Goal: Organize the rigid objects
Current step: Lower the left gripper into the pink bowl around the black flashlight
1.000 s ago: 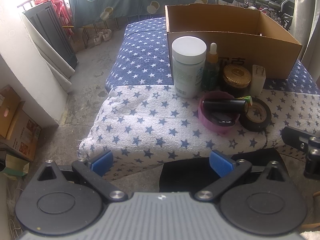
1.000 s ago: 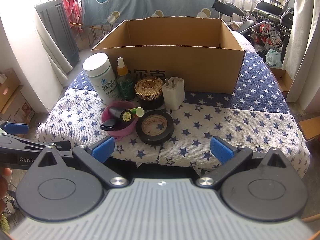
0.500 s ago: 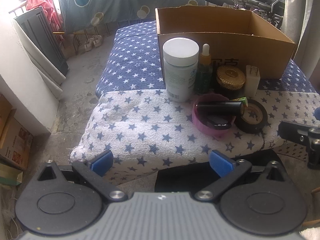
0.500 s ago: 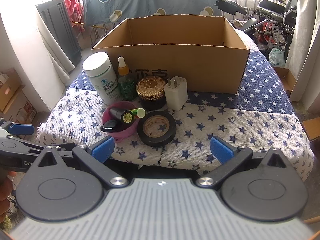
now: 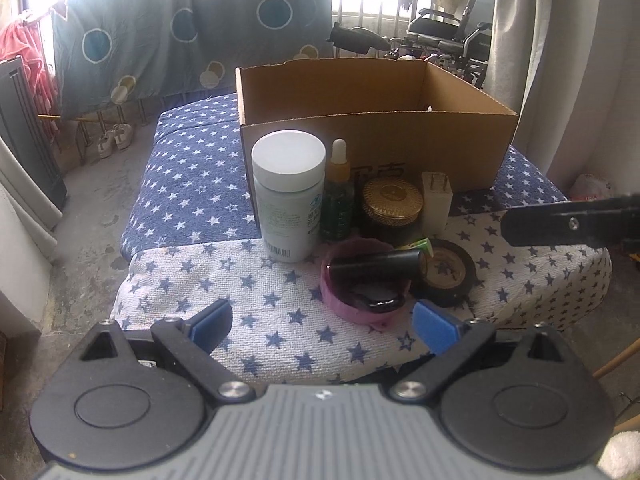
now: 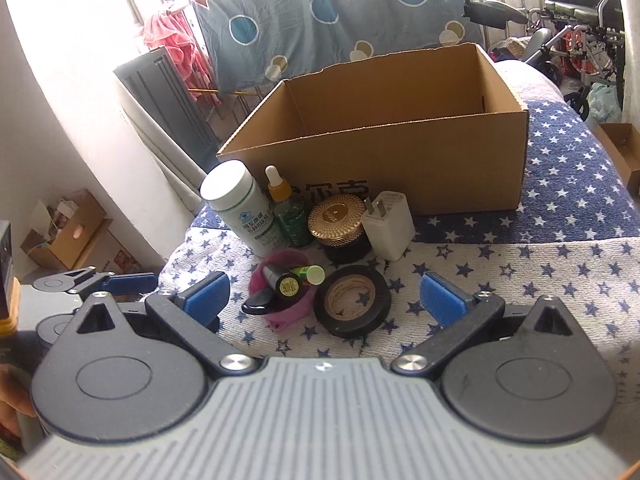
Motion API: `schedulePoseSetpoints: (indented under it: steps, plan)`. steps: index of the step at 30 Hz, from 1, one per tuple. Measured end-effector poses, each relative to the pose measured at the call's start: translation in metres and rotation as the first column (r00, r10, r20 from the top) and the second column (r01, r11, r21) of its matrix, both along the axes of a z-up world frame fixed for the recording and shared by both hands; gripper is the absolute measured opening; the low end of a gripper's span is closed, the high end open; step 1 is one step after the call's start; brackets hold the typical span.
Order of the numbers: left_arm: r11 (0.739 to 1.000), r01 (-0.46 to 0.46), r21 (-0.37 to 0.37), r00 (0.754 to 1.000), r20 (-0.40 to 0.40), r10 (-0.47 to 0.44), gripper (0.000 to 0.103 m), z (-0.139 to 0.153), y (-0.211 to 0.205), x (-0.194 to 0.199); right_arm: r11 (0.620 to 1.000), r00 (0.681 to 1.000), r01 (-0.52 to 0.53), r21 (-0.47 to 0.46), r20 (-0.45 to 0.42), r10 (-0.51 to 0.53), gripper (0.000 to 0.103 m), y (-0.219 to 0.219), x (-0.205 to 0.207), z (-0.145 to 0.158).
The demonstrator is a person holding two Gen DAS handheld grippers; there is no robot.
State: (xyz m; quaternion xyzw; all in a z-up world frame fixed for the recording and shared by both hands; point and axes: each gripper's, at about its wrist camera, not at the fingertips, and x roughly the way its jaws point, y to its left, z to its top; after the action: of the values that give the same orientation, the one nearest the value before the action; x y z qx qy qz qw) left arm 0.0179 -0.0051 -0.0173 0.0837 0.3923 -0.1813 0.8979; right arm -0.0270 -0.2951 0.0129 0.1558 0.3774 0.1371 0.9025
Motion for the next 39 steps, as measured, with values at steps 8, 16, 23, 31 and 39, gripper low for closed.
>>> schedulePoseSetpoints:
  steps: [8, 16, 23, 31, 39]
  plan:
    - [0.986, 0.165, 0.018, 0.986, 0.0, -0.165, 0.072, -0.005, -0.023, 0.009, 0.973, 0.99, -0.032, 0.229, -0.123, 0.062, 0.068, 0.001, 0.033, -0.029]
    - [0.97, 0.236, 0.051, 0.972, -0.012, -0.236, 0.062, -0.019, -0.043, 0.025, 0.955, 0.977, -0.003, 0.295, -0.202, 0.066, 0.045, 0.004, 0.053, -0.051]
    - [0.962, 0.268, 0.043, 0.963, -0.039, -0.266, 0.057, -0.027, -0.051, 0.034, 0.95, 0.977, -0.011, 0.312, -0.197, 0.076, 0.031, 0.007, 0.06, -0.05]
    - [0.962, 0.271, 0.039, 0.962, -0.03, -0.27, 0.055, -0.029, -0.055, 0.037, 0.954, 0.982, -0.046, 0.298, -0.161, 0.098, 0.029, 0.015, 0.066, -0.044]
    - [0.958, 0.279, 0.06, 0.96, -0.009, -0.279, 0.056, -0.029, -0.063, 0.039, 0.958, 0.986, -0.025, 0.285, -0.15, 0.071, 0.03, 0.009, 0.065, -0.04]
